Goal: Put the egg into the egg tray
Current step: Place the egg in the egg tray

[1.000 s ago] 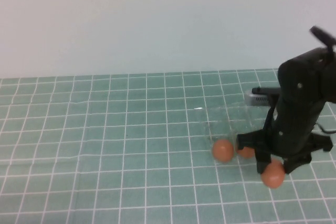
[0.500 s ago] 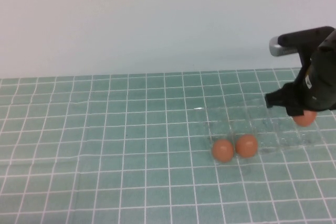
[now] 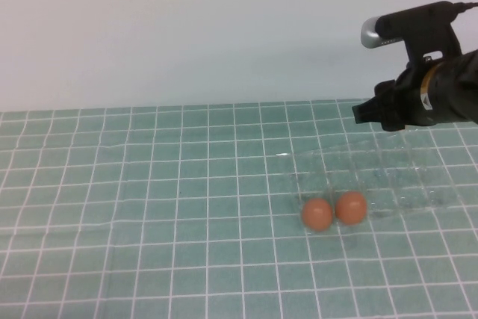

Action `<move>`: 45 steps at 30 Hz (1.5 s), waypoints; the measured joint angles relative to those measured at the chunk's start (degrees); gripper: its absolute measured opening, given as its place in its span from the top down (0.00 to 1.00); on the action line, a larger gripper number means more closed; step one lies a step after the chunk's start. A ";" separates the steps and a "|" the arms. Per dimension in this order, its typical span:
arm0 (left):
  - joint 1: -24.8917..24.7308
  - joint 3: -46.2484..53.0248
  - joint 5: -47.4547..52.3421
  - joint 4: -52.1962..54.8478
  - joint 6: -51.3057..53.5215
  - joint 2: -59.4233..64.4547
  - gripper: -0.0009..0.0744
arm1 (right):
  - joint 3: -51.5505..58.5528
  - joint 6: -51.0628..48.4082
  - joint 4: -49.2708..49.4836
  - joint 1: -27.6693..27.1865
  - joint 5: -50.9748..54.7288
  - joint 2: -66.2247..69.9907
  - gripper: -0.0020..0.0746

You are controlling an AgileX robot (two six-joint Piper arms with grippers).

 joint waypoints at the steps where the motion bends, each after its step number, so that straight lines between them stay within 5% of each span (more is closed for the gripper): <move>1: 0.00 0.00 0.00 0.00 0.00 0.00 0.99 | 0.73 0.00 -0.32 0.00 -0.71 -0.46 0.52; 21: 0.00 0.00 0.00 0.00 0.00 0.00 0.99 | 18.52 2.49 -15.25 -2.18 -29.19 -8.33 0.53; 29: 0.00 0.00 0.00 0.00 0.00 0.00 0.99 | 27.09 -1.65 -6.82 -13.71 -48.46 -9.43 0.53; 36: 0.00 0.00 0.00 0.00 0.00 0.00 0.99 | 32.69 -12.03 0.44 -14.28 -58.92 -9.83 0.53; 45: 0.00 0.00 0.00 0.00 0.00 0.00 0.99 | 32.93 -14.57 -0.20 -14.41 -59.93 -9.69 0.53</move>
